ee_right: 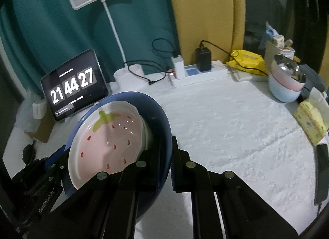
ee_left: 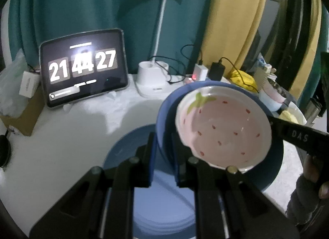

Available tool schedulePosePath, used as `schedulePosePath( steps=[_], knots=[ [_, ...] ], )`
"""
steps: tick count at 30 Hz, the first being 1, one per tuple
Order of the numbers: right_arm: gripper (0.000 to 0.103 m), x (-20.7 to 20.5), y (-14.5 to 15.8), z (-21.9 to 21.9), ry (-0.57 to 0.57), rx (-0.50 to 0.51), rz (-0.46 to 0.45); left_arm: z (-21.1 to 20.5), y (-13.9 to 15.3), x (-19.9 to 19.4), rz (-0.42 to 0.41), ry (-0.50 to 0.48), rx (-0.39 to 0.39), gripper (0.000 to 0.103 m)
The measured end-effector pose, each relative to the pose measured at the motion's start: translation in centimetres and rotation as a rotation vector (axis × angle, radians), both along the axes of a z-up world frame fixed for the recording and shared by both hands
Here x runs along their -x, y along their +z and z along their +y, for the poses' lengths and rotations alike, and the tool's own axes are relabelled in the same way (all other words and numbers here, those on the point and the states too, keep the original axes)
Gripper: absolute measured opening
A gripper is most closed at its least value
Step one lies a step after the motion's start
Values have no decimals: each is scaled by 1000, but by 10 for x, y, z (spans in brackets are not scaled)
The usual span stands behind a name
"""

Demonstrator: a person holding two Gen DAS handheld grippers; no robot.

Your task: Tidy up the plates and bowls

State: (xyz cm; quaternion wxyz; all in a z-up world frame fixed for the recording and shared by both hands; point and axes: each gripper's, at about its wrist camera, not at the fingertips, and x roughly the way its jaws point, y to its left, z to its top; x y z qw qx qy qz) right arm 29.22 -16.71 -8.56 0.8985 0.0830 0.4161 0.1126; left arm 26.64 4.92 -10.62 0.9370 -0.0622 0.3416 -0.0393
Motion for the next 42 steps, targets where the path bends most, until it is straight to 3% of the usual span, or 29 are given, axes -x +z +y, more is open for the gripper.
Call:
schedulePosePath(
  steps=[16,42],
  knots=[
    [11,-14,-17,42,74,-7,37,34,-11,0,31,73,-15,13],
    [13,-5,-37,38,80,-11,101,18,-5,21,2,79,-102,15]
  ],
)
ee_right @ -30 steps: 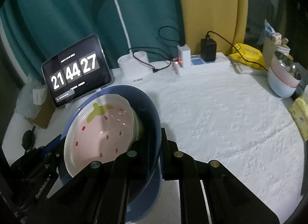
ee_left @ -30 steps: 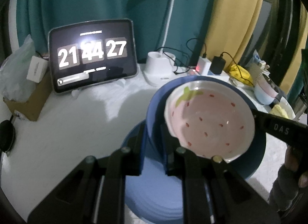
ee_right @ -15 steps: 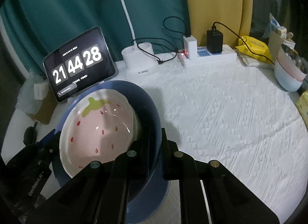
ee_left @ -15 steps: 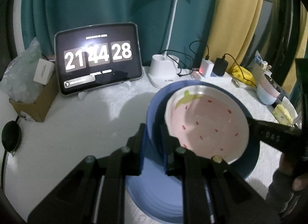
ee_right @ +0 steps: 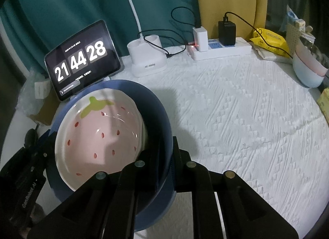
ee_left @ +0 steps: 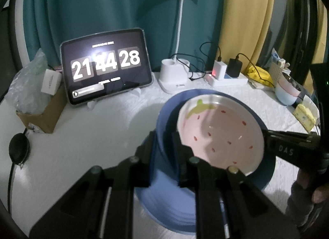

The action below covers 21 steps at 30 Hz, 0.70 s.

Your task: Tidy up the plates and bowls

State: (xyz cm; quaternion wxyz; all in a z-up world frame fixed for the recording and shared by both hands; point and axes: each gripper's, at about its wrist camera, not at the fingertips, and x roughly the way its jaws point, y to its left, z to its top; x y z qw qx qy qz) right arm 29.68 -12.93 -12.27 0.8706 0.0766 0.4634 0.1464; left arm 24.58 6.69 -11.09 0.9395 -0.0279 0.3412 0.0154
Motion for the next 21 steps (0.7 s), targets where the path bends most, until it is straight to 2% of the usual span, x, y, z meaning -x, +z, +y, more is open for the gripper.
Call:
schedulePosePath(
  steps=[12,21],
  knots=[
    [13,6,1,-1,-7,10,-41,-7,-2,6,15,18,-35,18],
    [34,10,3,-10,-32,24,-68,-10,-1,12,20,21,-38,18]
  ],
)
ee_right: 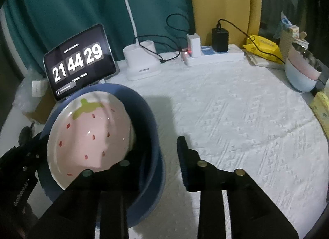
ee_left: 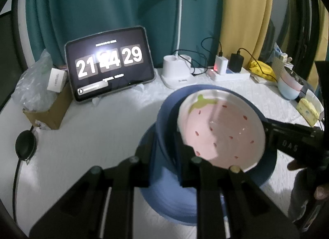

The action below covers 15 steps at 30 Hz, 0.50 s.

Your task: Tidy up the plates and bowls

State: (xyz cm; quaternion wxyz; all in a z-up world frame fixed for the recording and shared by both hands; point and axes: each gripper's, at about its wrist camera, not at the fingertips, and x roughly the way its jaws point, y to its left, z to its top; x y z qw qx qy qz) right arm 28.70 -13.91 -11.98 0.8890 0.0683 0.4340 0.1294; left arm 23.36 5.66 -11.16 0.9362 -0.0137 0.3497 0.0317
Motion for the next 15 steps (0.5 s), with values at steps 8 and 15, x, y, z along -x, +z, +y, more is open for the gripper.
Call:
schedulePosePath(
  steps=[8,15],
  knots=[
    [56,10,14,-9,-12,-10,-51,-5,7,13,-23,6,-13,20],
    [56,23,20,-12,-8,-1,-66,-11,13,27,-42,5,-23,22]
  ],
)
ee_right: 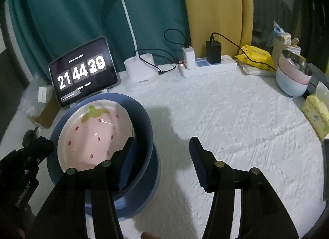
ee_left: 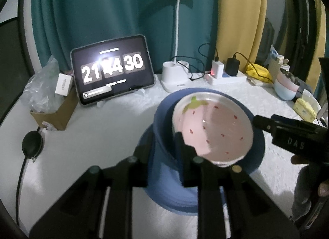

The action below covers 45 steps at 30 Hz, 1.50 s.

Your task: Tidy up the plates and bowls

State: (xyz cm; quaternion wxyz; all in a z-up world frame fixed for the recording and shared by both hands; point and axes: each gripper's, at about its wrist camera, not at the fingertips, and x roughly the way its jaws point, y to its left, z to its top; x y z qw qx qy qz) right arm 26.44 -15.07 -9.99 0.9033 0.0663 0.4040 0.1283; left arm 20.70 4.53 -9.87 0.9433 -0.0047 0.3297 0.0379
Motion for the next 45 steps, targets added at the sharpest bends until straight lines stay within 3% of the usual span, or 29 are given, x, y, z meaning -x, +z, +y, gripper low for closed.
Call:
schedulePosePath(
  steps=[2,3,5,11,18,33,45],
  knots=[
    [56,5,2,-2,-2,1,-6,-3,1,4,-2,-2,-4,28],
    [56,7,3,-3,-4,1,-9,-3,1,5,-3,-4,-3,44],
    [56,12,5,-6,-8,4,-14,-5,2,11,-12,-13,15,53],
    [56,28,11,-14,-17,8,-29,-13,6,27,-27,-23,13,56],
    [56,48,15,-19,-18,15,-43,-21,10,48,-57,-33,13,81],
    [57,90,25,-28,-18,42,-85,-38,21,93,-128,-71,26,90],
    [57,124,54,-38,-22,70,-174,-47,37,119,-185,-70,46,94]
  ],
)
